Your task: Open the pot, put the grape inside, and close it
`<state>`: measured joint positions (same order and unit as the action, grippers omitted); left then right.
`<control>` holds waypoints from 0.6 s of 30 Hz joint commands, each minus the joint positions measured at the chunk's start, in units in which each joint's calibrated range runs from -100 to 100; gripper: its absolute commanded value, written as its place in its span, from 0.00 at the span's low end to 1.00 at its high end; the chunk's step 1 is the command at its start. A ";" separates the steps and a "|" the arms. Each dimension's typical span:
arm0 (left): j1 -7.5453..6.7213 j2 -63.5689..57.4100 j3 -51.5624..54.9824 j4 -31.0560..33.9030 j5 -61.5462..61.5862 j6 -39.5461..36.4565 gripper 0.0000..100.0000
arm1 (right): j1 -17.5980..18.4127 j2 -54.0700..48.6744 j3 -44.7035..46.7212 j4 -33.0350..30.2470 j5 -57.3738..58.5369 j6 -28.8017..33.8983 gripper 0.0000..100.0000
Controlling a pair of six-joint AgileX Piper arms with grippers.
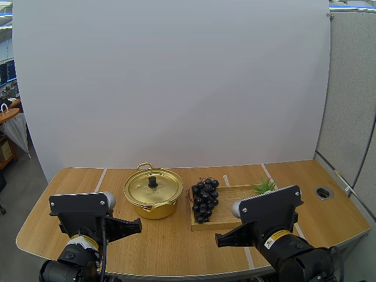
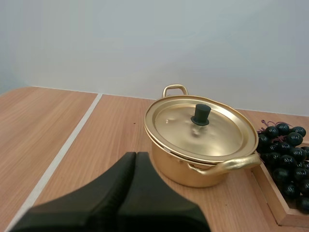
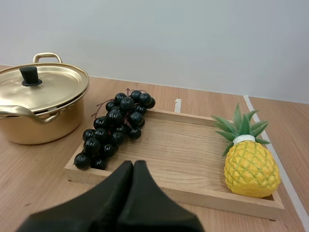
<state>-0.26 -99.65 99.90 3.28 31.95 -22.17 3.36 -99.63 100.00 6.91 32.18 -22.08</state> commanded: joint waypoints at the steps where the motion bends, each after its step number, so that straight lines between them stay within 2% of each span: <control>1: -0.20 -0.35 0.10 0.44 0.04 -0.66 0.00 | -0.26 -0.37 0.00 0.12 0.02 -0.29 0.00; 14: -0.20 -0.35 -0.08 0.44 0.04 0.49 0.00 | -0.26 -0.37 0.00 1.49 0.45 -0.29 0.00; 18: -0.20 -0.35 -5.49 0.44 2.53 0.61 0.00 | -0.26 -0.37 -3.60 1.49 3.66 -0.29 0.00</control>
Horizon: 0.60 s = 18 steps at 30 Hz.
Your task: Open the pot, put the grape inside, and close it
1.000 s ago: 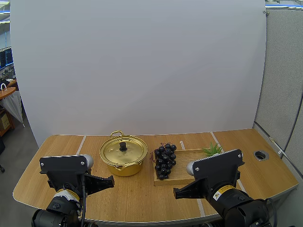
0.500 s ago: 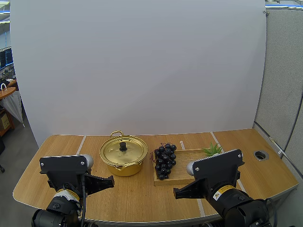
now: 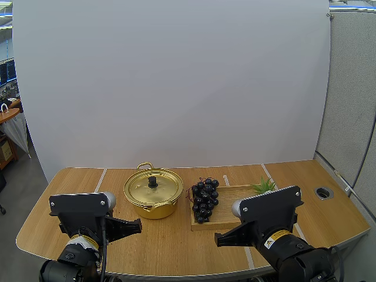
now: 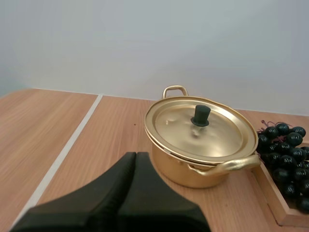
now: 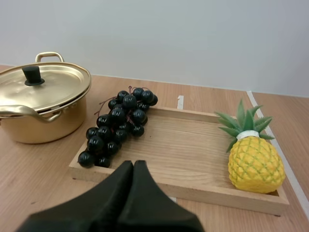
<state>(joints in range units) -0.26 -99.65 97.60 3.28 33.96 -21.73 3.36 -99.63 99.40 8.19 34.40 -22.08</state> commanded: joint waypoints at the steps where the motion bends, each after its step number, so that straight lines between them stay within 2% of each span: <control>1: -0.20 -0.35 -4.88 0.44 1.51 0.17 0.00 | -0.26 -0.37 -4.43 0.21 2.44 -0.29 0.00; 10: -0.20 -0.35 -18.99 0.44 4.16 0.24 0.00 | -0.26 -0.37 -18.36 0.21 8.66 -0.29 0.00; 14: -0.20 -0.35 -24.30 0.44 11.32 0.24 0.00 | -0.26 -0.37 -22.31 -0.47 10.93 -0.29 0.00; 18: -0.20 -0.35 -27.70 0.44 22.34 0.24 0.00 | -0.26 -0.37 -25.52 -0.37 19.25 -0.29 0.00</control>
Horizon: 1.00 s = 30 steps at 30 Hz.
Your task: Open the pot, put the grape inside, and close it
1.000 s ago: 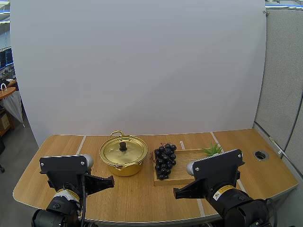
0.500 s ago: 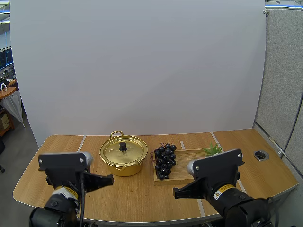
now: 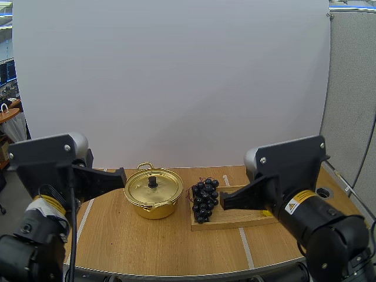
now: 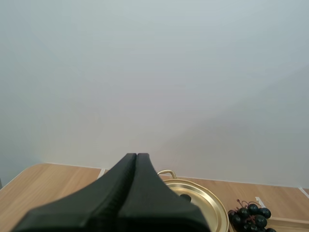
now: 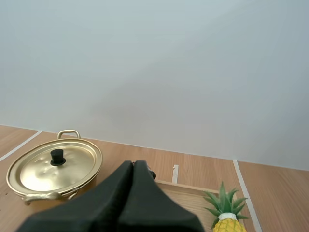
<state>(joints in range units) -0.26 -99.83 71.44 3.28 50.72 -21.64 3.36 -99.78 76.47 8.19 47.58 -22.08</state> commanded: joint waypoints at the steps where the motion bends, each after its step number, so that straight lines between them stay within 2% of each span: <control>1: -0.20 -0.17 -2.04 0.44 7.18 0.16 0.00 | -0.26 -0.22 -3.33 -0.37 8.97 -0.29 0.00; 7: -0.20 2.40 -4.58 -1.59 9.62 8.11 0.00 | -0.26 2.03 -8.71 -0.37 23.16 -0.29 0.00; 14: -0.20 15.81 -10.10 -6.49 10.30 12.30 0.00 | -0.26 13.87 -14.64 -0.24 23.17 -0.29 0.00; 25: -0.20 36.93 -21.81 -7.81 8.66 15.02 0.00 | -0.26 38.62 -27.33 -0.24 23.00 -0.29 0.00; 30: -0.20 43.59 -22.73 -7.81 8.86 15.02 0.00 | -0.26 45.72 -28.56 -0.24 23.00 -0.29 0.00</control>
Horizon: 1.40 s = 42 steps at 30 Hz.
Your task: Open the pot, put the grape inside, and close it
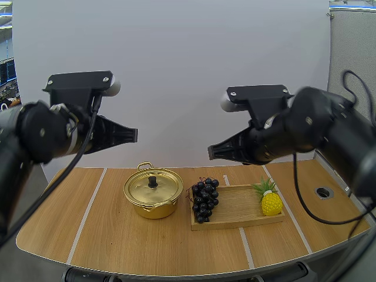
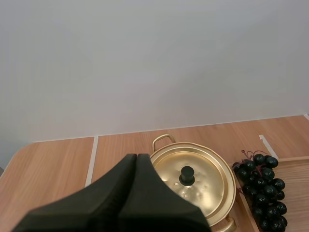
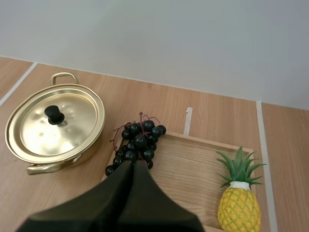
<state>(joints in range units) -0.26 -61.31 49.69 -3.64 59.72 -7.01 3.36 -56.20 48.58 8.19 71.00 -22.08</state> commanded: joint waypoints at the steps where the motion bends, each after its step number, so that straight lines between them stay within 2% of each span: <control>1: -0.20 6.55 -0.99 -0.90 -0.14 0.39 0.00 | -0.26 3.24 -0.67 -0.24 -0.42 -0.29 0.00; 4: -0.20 9.36 -0.99 -0.90 -0.14 0.39 0.00 | -0.26 5.58 -0.67 -0.24 -0.42 -0.29 0.00; 6: -0.20 10.67 -0.99 -0.90 -0.14 0.39 0.05 | -0.26 6.45 -0.67 -0.24 -0.42 -0.29 0.00; 10: -0.20 11.80 -0.99 -0.90 -1.11 0.58 0.31 | -0.26 6.98 -0.67 -0.44 -0.42 -0.48 0.02; 12: -0.20 11.80 -0.99 -0.90 -2.68 1.72 0.49 | -0.26 6.98 -0.67 -0.44 -0.77 -0.48 0.19; 15: -0.20 11.80 -1.03 -0.90 -3.20 2.06 0.84 | -0.26 6.82 -0.67 -0.32 -0.96 -0.39 0.59; 16: -0.20 11.80 -1.03 -0.90 -2.01 2.20 0.96 | -0.26 6.69 -0.67 -0.31 -0.96 -0.39 0.69; 17: -0.20 11.80 -1.03 -0.90 -0.88 2.74 1.00 | -0.26 6.41 -0.67 -0.31 -0.96 -0.25 0.95; 18: -0.20 11.90 -1.03 -0.90 -0.27 3.27 1.00 | -0.26 6.23 -0.67 -0.31 -0.96 -0.25 1.00; 23: -0.20 11.90 -1.03 -2.66 0.60 12.30 1.00 | -0.26 6.09 -0.67 -0.21 -0.96 -0.35 1.00; 27: -0.20 12.73 -1.03 -11.68 0.59 26.51 1.00 | -0.26 6.09 -0.67 0.09 -0.96 -0.35 1.00; 29: -0.20 14.77 -1.03 -16.61 0.76 31.31 1.00 | -0.26 6.09 -0.67 0.09 -0.96 -0.35 1.00; 31: -0.20 17.95 -1.16 -19.02 0.76 34.14 1.00 | -0.26 6.09 -0.67 0.09 -0.96 -0.35 1.00; 35: -0.20 26.37 -3.30 -19.59 3.76 38.78 1.00 | -0.26 6.09 -0.67 0.09 -0.96 -0.35 1.00; 42: -0.20 42.44 -14.93 -19.48 12.75 39.23 1.00 | -0.26 6.09 -0.67 0.09 -0.96 -0.35 1.00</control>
<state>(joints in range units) -0.26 -27.52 42.38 -21.76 66.97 31.50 3.36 -49.36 48.40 8.19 71.00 -22.08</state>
